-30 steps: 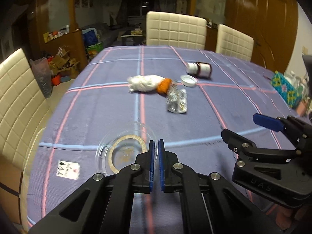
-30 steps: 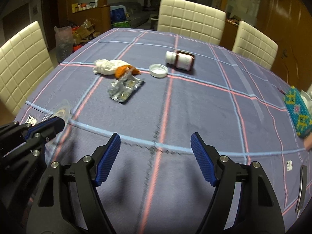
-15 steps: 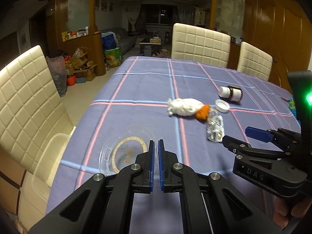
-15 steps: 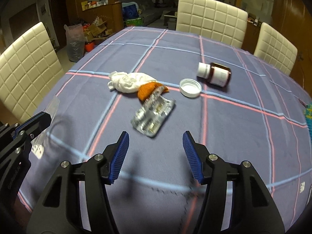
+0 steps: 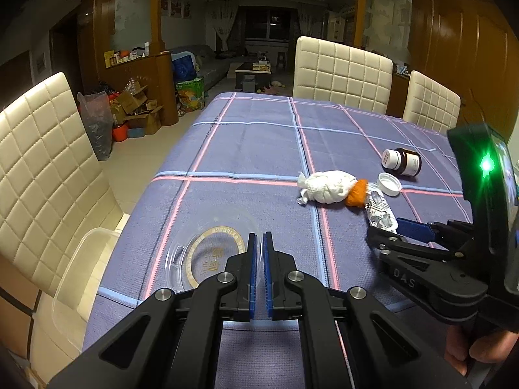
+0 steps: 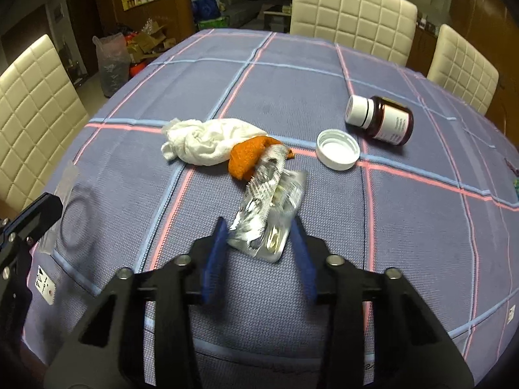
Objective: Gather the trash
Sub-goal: 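Grasp the silver blister pack with right tool while left tool holds the lid, then carry lid and blister pack to the bin and open both tools to drop them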
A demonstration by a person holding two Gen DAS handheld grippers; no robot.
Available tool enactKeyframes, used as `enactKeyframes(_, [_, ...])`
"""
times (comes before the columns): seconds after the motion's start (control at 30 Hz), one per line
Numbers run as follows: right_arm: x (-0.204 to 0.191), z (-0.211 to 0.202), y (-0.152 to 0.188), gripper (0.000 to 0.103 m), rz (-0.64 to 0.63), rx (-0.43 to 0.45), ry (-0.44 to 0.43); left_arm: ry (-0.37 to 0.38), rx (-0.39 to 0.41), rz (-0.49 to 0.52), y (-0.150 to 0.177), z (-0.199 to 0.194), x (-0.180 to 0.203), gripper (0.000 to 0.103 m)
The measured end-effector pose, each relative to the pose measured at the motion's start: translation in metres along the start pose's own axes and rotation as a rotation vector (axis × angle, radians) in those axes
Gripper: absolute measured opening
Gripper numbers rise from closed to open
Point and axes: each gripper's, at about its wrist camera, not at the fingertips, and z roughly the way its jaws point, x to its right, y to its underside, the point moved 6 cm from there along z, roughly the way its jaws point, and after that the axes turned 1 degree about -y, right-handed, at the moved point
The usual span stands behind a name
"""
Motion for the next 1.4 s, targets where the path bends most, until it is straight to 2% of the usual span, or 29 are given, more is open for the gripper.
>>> enactKeyframes(0.27, [-0.025, -0.027, -0.004, 0.036, -0.051, 0.071, 0.004, -0.010, 0.030, -0.042, -0.004, -0.014, -0.023, 0.004])
enactKeyframes(0.67, [-0.092, -0.077, -0.009, 0.036, -0.157, 0.195, -0.039, -0.039, 0.064, -0.110, 0.003, -0.044, -0.072, 0.004])
enactKeyframes(1.2, [-0.153, -0.084, -0.004, 0.036, -0.243, 0.189, -0.100, -0.088, 0.091, -0.181, 0.012, -0.066, -0.123, 0.004])
enactKeyframes(1.4, [-0.178, -0.081, -0.003, 0.036, -0.278, 0.179, -0.128, -0.129, 0.096, -0.218, 0.015, -0.071, -0.152, 0.004])
